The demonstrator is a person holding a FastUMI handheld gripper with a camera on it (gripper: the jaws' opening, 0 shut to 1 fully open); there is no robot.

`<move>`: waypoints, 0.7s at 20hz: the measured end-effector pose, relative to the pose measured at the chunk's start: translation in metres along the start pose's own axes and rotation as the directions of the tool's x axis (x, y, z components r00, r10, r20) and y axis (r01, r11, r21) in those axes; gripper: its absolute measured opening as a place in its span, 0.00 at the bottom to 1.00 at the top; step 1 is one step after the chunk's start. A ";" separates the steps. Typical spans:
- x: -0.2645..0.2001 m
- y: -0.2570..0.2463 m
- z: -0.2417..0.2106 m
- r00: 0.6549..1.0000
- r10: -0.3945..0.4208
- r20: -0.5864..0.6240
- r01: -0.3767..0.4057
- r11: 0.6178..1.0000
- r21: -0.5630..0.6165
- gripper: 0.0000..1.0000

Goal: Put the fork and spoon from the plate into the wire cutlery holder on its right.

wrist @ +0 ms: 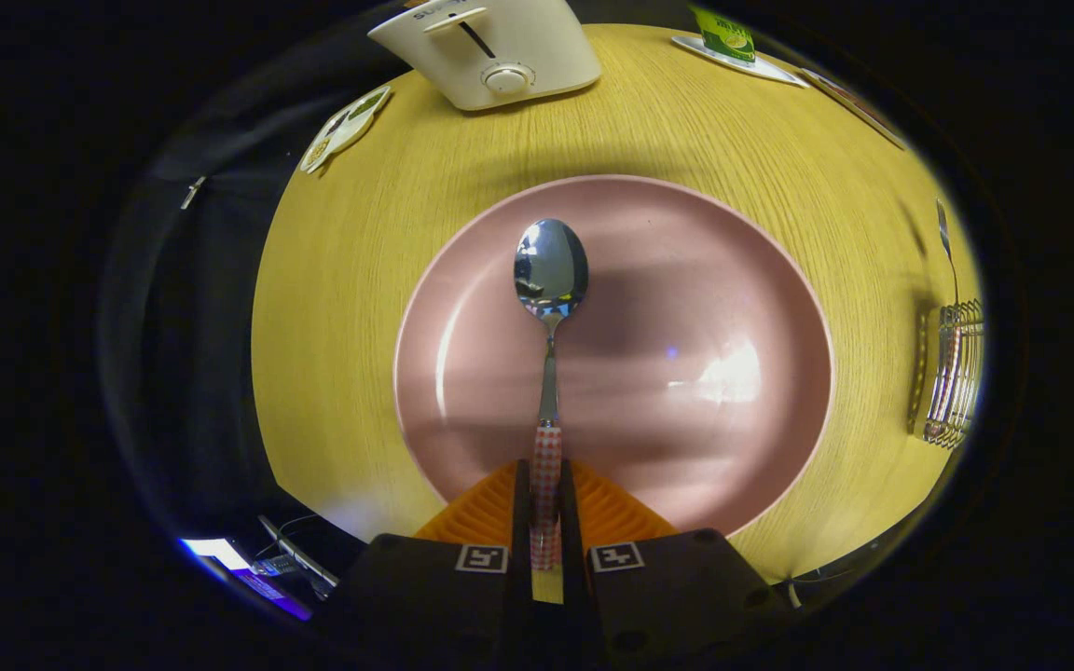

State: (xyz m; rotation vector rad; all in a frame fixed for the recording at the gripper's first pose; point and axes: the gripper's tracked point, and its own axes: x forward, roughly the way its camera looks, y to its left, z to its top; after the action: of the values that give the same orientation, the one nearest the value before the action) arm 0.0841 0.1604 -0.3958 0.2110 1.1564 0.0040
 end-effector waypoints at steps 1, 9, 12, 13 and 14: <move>-0.002 0.000 0.001 1.000 0.012 0.001 -0.012 1.000 -0.001 0.16; -0.040 -0.016 0.003 0.994 0.105 -0.004 -0.105 0.993 -0.045 0.09; -0.074 -0.031 0.000 0.994 0.112 0.009 -0.111 0.991 -0.078 0.09; -0.088 -0.039 -0.002 0.994 0.111 0.012 -0.110 0.989 -0.095 0.09; -0.101 -0.050 -0.004 0.993 0.112 0.018 -0.110 0.988 -0.110 0.09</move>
State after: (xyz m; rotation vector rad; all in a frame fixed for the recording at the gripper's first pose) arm 0.0340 0.1011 -0.3142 0.1780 1.1154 0.1621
